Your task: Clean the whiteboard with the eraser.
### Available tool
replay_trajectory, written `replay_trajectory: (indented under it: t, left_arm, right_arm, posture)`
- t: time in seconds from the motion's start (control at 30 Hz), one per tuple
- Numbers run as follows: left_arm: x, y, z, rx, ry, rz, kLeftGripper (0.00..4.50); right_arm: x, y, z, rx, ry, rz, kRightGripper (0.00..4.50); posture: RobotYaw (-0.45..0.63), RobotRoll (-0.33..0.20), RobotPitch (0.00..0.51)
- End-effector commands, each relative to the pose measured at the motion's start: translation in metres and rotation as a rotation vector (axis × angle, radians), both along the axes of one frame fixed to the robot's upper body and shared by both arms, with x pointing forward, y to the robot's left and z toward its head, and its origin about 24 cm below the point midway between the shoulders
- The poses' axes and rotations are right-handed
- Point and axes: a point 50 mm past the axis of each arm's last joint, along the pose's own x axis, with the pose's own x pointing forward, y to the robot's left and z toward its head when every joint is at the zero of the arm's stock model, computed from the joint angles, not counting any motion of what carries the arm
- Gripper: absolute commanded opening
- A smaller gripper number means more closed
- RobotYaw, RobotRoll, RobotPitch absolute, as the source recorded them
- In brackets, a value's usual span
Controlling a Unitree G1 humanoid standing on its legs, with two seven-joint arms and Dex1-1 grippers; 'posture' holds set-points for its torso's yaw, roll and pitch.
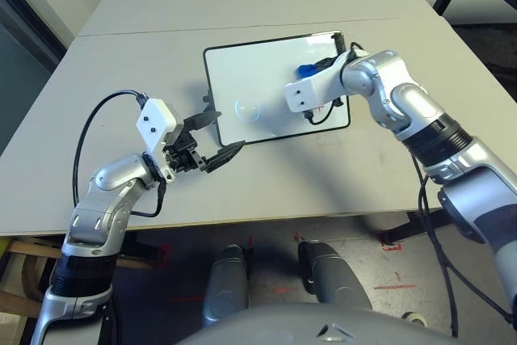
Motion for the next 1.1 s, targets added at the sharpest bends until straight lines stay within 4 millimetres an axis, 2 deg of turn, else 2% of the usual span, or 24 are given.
replay_trajectory:
  t: [0.03,0.27,0.5,0.8,1.1]
  left_arm:
    - [0.002,-0.001,-0.004,0.01,0.012,-0.01,4.5]
    - [0.002,-0.001,-0.004,0.013,0.012,-0.01,4.5]
    - [0.002,0.0,-0.004,0.015,0.012,-0.008,4.5]
    - [0.002,0.001,-0.005,0.017,0.016,-0.009,4.5]
    - [0.006,0.005,-0.003,0.028,0.007,-0.014,4.5]
  right_arm:
    - [0.004,-0.018,-0.003,-0.018,0.01,-0.065,0.2]
    - [-0.001,-0.019,-0.007,-0.017,0.023,-0.045,0.2]
    - [-0.017,-0.015,-0.013,-0.023,0.052,0.015,0.19]
    - [-0.043,-0.018,-0.012,0.001,0.083,0.023,0.18]
    - [-0.037,-0.011,-0.03,0.018,0.093,0.012,0.16]
  posture:
    - [-0.08,0.0,0.106]
    - [-0.08,0.0,0.109]
    - [-0.08,0.0,0.114]
    - [-0.08,0.0,0.115]
    - [-0.08,0.0,0.103]
